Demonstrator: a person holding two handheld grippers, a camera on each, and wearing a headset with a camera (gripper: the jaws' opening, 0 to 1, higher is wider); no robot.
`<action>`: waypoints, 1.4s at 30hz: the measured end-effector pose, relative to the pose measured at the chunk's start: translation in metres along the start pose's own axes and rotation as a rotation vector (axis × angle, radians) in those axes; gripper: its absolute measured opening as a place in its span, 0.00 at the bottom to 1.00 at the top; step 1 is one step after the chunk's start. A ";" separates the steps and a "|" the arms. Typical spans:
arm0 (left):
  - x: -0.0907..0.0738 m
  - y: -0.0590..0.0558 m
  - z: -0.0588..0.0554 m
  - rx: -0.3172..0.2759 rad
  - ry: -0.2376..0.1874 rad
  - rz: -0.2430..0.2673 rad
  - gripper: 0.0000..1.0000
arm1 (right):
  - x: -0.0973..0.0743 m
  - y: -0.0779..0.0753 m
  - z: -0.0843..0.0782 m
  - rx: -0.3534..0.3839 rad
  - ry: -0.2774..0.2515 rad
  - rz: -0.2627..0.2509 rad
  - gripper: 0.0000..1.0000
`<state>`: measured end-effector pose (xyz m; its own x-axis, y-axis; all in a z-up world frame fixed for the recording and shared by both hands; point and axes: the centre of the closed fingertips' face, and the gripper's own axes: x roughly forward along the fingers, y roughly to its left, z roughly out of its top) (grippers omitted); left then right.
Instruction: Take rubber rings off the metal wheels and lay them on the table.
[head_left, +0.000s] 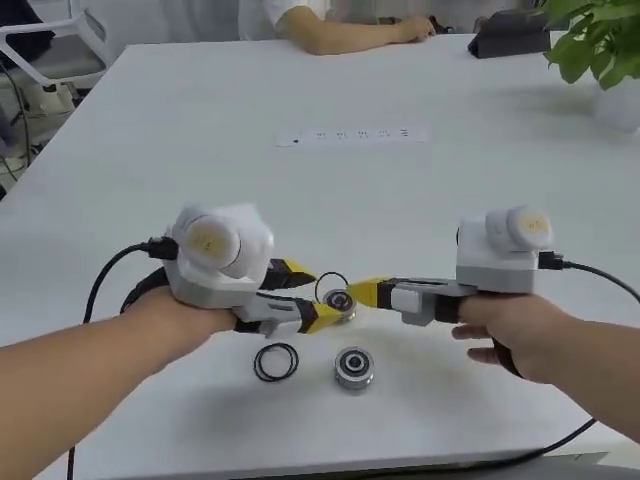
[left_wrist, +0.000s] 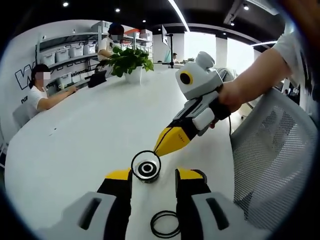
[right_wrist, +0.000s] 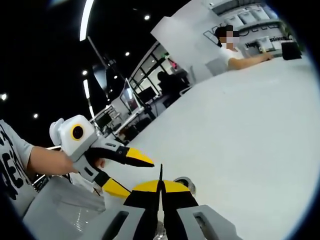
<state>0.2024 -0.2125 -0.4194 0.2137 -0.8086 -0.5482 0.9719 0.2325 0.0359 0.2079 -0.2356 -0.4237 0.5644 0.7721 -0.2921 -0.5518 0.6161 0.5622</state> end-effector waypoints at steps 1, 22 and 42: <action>-0.005 0.000 0.000 -0.004 -0.006 0.003 0.33 | 0.000 0.001 0.000 -0.002 0.001 0.004 0.00; -0.081 -0.020 -0.014 -0.070 -0.059 0.035 0.60 | 0.010 0.049 -0.012 -0.064 0.079 0.086 0.00; -0.120 -0.018 -0.039 -0.126 -0.053 0.113 0.69 | 0.039 0.062 -0.047 -0.107 0.228 0.116 0.00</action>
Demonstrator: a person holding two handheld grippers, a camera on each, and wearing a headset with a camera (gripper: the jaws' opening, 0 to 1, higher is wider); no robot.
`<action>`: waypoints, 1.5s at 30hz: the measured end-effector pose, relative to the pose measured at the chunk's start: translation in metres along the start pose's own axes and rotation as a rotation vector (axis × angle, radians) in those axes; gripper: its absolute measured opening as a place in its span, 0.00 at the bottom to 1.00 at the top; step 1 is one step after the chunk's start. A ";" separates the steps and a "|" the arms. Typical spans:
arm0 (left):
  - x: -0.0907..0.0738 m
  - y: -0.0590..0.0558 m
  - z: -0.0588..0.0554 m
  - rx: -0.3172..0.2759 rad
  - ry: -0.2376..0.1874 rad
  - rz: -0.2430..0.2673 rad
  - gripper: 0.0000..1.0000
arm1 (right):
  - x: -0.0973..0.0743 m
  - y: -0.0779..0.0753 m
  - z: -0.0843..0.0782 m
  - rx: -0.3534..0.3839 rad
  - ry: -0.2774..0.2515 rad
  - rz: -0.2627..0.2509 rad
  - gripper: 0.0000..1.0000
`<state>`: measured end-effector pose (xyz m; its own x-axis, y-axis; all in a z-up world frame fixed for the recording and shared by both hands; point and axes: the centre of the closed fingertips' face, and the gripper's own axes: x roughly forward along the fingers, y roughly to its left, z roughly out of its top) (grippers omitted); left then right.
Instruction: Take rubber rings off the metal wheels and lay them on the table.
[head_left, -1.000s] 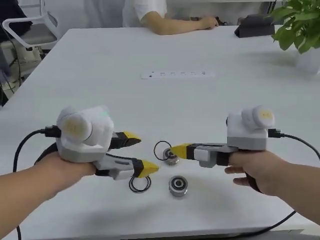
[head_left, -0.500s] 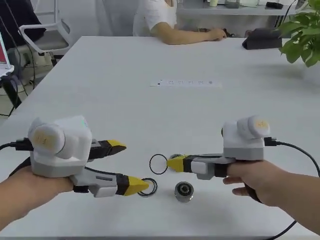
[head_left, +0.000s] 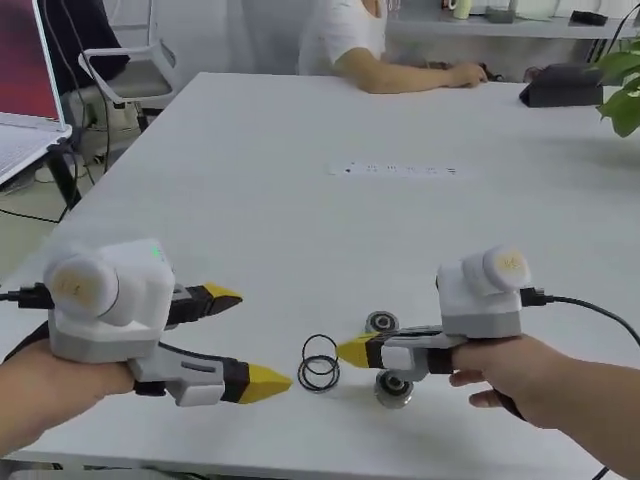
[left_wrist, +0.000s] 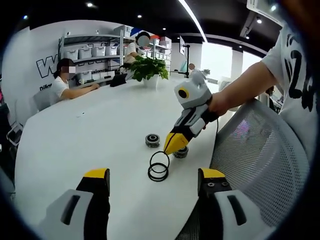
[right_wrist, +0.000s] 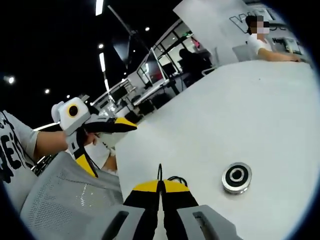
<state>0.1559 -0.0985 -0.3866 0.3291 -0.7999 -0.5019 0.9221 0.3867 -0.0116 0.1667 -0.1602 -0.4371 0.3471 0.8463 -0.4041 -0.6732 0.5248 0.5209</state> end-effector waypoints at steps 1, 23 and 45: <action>-0.001 0.001 -0.001 -0.002 0.002 0.003 0.69 | 0.002 -0.001 -0.002 -0.003 0.008 -0.005 0.00; -0.003 0.006 -0.009 -0.017 0.024 0.005 0.70 | 0.007 -0.010 -0.020 -0.105 0.099 -0.064 0.04; 0.001 -0.006 0.002 -0.023 0.010 -0.029 0.71 | -0.019 0.009 0.000 -0.207 0.028 -0.061 0.38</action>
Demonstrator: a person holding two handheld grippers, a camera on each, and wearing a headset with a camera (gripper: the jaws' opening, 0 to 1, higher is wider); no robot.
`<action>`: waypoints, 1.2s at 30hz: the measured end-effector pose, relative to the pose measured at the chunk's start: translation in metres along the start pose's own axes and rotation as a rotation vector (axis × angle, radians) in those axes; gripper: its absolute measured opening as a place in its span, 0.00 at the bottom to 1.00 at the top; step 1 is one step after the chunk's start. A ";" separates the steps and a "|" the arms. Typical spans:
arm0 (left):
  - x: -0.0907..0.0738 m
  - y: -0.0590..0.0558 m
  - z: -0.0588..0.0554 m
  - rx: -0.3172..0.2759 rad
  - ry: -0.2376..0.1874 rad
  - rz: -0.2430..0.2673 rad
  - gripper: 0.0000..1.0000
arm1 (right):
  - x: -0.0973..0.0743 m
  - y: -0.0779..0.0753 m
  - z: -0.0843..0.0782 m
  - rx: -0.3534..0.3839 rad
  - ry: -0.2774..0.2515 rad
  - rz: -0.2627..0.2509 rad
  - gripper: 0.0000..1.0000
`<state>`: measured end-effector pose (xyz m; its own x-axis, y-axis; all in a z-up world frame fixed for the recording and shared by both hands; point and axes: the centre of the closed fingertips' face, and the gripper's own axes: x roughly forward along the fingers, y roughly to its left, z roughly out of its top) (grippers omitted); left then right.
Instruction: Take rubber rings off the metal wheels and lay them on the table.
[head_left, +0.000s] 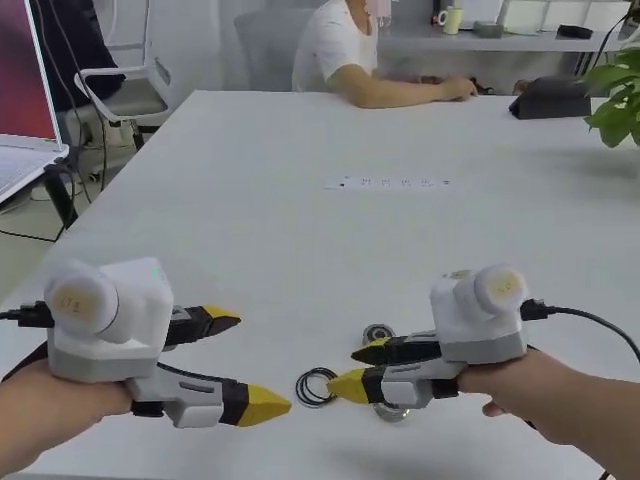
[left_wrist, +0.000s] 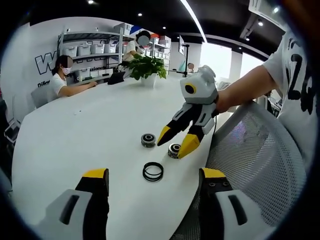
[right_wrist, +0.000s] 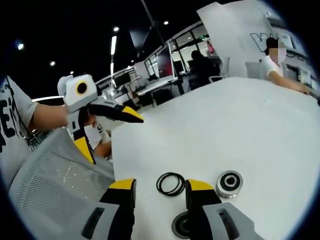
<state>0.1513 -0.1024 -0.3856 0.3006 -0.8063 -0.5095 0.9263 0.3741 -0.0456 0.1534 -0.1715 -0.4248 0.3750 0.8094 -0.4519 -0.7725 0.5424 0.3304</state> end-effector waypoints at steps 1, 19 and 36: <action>0.000 0.000 0.001 -0.001 -0.003 0.000 0.71 | -0.002 0.000 0.001 0.002 -0.005 -0.001 0.39; -0.004 -0.002 0.017 -0.018 -0.042 0.008 0.77 | -0.066 -0.017 0.019 -0.092 -0.094 -0.128 0.62; -0.009 -0.012 0.020 -0.032 -0.065 0.034 0.84 | -0.116 -0.020 -0.004 -0.130 -0.110 -0.254 0.76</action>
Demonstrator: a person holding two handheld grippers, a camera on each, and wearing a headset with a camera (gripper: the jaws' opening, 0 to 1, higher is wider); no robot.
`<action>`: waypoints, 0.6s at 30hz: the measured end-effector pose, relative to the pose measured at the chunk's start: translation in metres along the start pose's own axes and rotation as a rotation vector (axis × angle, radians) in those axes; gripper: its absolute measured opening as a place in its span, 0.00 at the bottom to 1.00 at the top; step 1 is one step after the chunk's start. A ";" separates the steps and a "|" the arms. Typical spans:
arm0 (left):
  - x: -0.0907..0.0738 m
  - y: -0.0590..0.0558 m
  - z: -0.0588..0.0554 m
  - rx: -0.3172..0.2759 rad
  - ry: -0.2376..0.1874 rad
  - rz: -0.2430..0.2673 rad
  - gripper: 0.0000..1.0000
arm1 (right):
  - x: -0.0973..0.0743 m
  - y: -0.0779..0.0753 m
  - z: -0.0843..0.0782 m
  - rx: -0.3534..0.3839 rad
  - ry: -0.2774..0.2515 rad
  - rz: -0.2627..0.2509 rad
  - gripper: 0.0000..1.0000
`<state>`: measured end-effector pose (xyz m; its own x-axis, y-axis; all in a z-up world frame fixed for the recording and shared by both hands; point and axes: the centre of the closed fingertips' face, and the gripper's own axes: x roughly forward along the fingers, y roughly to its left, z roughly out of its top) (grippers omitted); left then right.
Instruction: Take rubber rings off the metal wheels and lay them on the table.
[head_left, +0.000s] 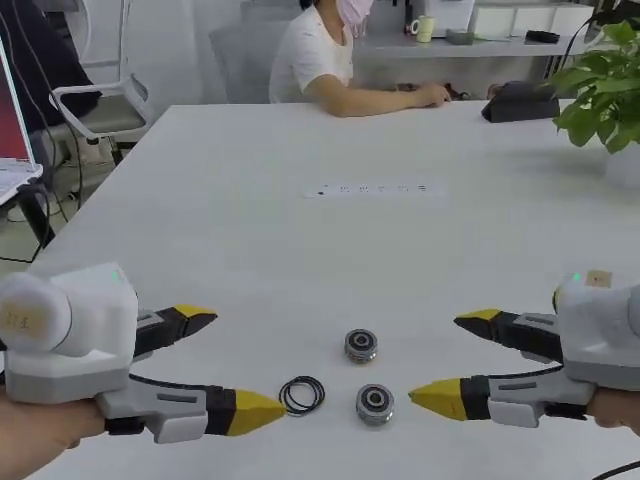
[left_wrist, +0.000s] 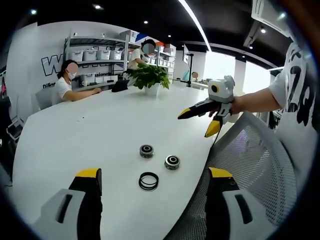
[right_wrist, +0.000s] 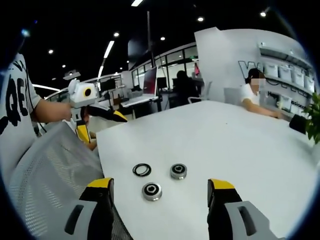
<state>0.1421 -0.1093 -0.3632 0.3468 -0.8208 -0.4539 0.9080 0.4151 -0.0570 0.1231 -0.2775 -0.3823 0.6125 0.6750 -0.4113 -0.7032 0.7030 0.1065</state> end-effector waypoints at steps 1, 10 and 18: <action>0.000 0.000 -0.001 0.006 0.006 0.002 0.84 | -0.003 -0.001 -0.002 0.004 0.001 -0.008 0.77; -0.007 -0.002 -0.001 0.017 0.005 0.026 0.87 | -0.019 -0.006 -0.009 0.057 -0.026 -0.054 0.79; -0.013 0.003 -0.003 -0.003 -0.002 0.051 0.87 | -0.022 -0.002 -0.006 0.041 -0.032 -0.056 0.81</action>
<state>0.1394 -0.0967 -0.3597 0.3933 -0.7991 -0.4547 0.8884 0.4577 -0.0360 0.1083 -0.2950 -0.3792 0.6622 0.6410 -0.3882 -0.6527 0.7478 0.1214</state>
